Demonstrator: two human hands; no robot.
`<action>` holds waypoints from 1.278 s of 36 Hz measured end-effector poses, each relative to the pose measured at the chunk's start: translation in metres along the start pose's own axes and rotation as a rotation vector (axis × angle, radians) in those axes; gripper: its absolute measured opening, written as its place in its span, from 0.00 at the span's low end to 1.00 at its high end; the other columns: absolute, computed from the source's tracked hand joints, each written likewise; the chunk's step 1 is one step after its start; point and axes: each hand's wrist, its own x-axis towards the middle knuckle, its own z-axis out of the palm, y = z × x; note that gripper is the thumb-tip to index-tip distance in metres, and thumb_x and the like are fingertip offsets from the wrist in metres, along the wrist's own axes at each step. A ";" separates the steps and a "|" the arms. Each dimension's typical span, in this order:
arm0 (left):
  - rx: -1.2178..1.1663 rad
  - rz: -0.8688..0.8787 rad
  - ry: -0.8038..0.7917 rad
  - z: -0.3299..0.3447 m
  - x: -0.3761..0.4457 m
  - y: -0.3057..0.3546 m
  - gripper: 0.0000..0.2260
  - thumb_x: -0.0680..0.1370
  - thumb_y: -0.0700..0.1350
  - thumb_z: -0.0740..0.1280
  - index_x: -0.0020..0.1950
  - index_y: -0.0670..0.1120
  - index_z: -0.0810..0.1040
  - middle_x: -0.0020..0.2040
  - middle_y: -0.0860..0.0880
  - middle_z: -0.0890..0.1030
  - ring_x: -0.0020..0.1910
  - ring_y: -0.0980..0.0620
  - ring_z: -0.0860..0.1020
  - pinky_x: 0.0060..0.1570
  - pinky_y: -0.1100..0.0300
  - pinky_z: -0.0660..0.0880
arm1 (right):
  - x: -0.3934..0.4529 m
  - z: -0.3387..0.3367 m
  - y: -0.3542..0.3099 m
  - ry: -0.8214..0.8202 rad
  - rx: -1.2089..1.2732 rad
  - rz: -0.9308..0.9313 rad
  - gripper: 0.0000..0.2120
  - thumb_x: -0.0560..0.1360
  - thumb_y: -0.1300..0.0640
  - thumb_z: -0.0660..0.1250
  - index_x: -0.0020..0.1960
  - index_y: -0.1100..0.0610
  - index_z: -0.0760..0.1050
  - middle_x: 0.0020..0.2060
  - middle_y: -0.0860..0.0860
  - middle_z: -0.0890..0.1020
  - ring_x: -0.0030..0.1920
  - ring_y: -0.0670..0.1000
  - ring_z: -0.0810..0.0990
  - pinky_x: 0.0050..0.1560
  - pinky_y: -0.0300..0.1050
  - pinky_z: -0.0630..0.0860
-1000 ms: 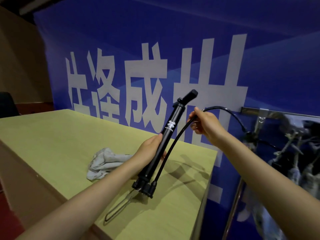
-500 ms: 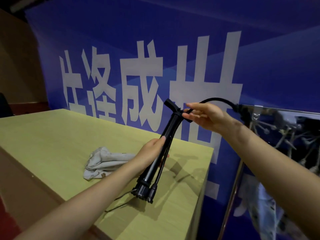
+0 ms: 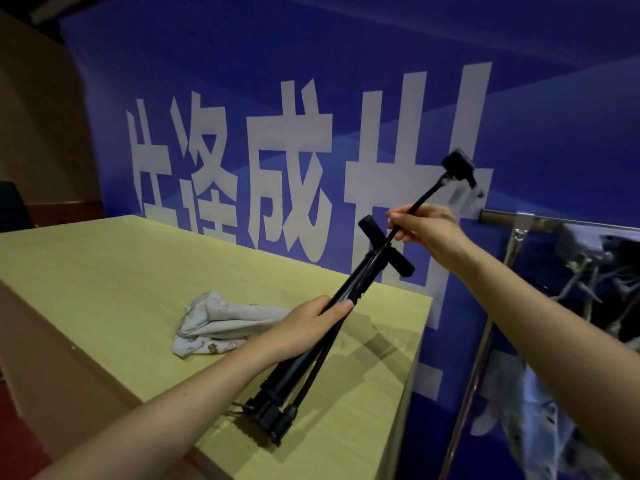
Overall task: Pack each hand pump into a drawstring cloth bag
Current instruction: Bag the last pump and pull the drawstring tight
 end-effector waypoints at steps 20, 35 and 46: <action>-0.163 0.041 -0.057 0.001 -0.007 0.007 0.10 0.80 0.52 0.63 0.45 0.47 0.72 0.33 0.50 0.75 0.29 0.55 0.74 0.34 0.60 0.72 | 0.003 -0.001 0.003 -0.071 0.096 0.020 0.05 0.78 0.67 0.63 0.47 0.62 0.77 0.38 0.56 0.80 0.28 0.43 0.78 0.33 0.32 0.77; -0.182 0.000 -0.077 -0.001 -0.011 0.009 0.10 0.81 0.50 0.62 0.45 0.45 0.71 0.30 0.48 0.75 0.24 0.55 0.73 0.29 0.63 0.70 | 0.003 -0.001 0.009 -0.073 0.114 0.003 0.05 0.78 0.66 0.64 0.50 0.63 0.78 0.38 0.55 0.80 0.31 0.45 0.78 0.34 0.33 0.76; -0.259 -0.041 -0.078 -0.003 -0.016 0.003 0.11 0.80 0.51 0.62 0.47 0.42 0.71 0.29 0.47 0.76 0.26 0.49 0.72 0.28 0.59 0.72 | 0.002 -0.007 0.015 -0.083 -0.167 -0.096 0.04 0.78 0.60 0.67 0.49 0.55 0.81 0.39 0.47 0.82 0.36 0.40 0.77 0.40 0.35 0.72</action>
